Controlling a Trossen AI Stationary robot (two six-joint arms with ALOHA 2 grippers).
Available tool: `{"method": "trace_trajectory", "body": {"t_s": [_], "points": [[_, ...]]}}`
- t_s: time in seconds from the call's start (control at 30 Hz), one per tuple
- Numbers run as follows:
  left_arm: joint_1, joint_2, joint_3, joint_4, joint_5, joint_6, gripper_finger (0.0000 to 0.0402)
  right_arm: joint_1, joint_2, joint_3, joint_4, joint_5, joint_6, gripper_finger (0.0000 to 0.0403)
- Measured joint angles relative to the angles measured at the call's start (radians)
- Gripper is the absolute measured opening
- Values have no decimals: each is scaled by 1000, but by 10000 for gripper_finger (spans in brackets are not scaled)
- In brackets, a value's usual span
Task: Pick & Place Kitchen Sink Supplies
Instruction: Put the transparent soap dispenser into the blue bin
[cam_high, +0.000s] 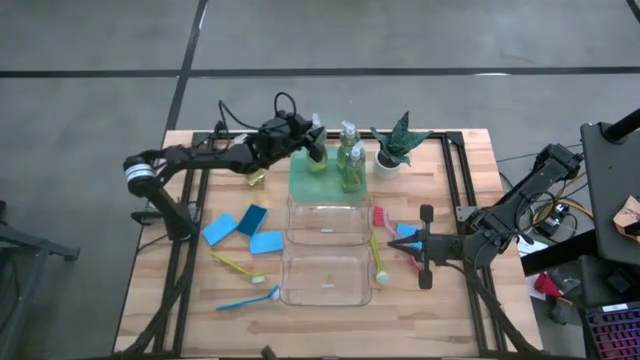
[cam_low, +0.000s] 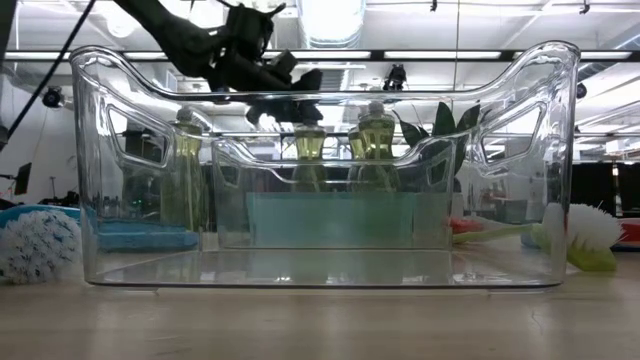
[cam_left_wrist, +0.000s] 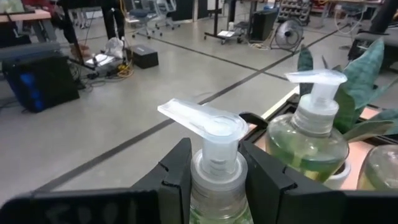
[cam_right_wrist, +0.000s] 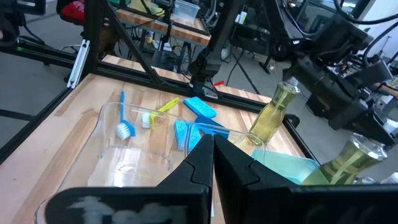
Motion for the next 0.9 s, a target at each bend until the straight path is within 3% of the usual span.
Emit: {"method": "trace_trajectory", "body": {"t_s": [0.37,0.6,0.9], "points": [[3,34,12,25,4,-9,102,1,0,0,1,0,-4,8],[4,50,12,30,4,-28,160,0,0,0,1,0,-4,8],[3,44,12,29,9,-25,168,0,0,-1,0,0,-2,8]]}}
